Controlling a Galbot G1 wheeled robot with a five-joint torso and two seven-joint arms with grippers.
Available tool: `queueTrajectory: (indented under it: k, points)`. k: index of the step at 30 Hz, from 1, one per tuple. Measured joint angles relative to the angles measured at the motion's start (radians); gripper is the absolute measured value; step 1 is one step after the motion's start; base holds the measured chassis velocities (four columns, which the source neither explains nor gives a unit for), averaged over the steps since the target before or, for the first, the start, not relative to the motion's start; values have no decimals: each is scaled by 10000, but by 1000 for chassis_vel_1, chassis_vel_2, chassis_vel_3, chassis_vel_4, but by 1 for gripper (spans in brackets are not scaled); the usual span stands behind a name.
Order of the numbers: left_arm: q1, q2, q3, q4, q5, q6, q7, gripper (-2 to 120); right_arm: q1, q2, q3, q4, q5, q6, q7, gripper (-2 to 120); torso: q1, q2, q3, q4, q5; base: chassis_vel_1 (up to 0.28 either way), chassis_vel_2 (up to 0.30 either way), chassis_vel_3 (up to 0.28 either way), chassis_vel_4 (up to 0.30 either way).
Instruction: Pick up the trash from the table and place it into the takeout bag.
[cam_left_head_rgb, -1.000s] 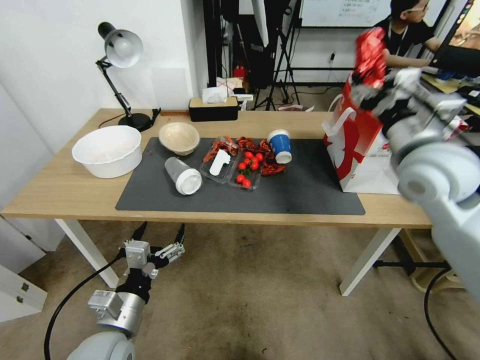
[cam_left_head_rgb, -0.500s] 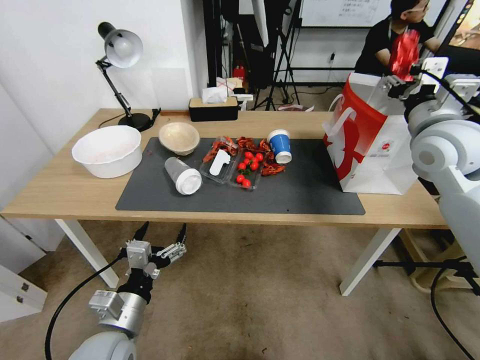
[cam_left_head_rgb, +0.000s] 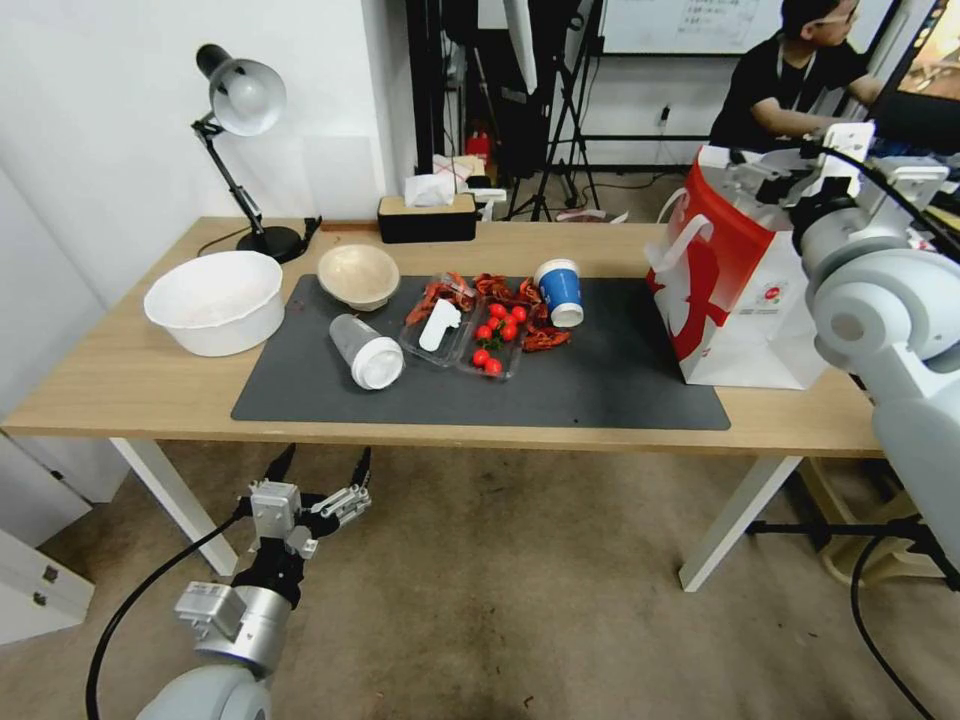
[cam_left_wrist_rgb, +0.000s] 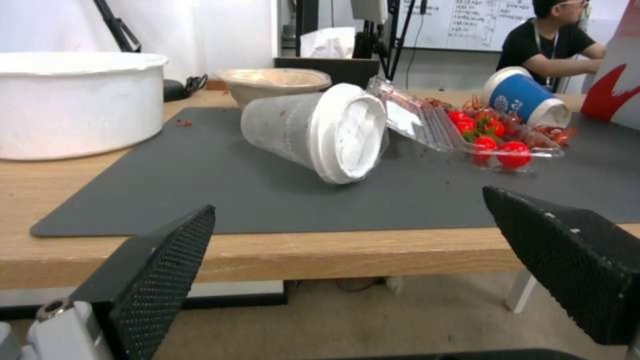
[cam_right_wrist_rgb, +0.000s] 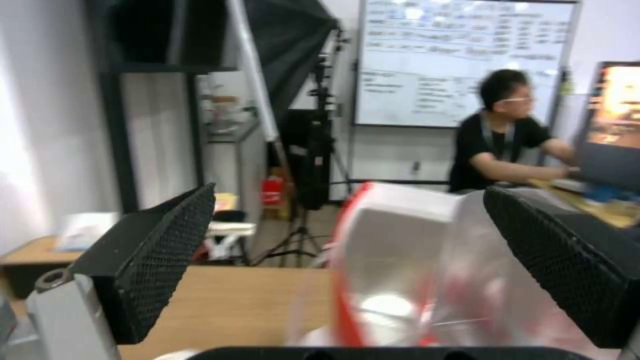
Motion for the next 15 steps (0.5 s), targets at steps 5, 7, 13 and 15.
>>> queueTrajectory:
  k: [5, 7, 13, 15]
  points:
    - [9, -31, -13, 7, 6, -14, 5, 100, -980, 111, 103, 842, -154, 214, -202, 100, 0, 0, 0, -2, 1, 0, 0, 0, 0]
    - [11, -49, -16, 8, -1, -17, 7, 100, -1426, 210, 188, 1128, -313, 348, -245, 100, 0, 0, 0, -1, 2, 0, 0, 0, 0]
    - [20, -73, -4, 7, -32, -19, 28, 100, -3706, 843, 592, 1742, -2082, 2491, -926, 100, -2, 0, 0, -2, 3, 0, 0, 0, 0]
    - [17, -79, 3, 7, -32, -19, 29, 100, -3915, 901, 626, 1783, -2205, 2679, -963, 100, -2, 0, 0, -1, 3, 0, 0, 0, 0]
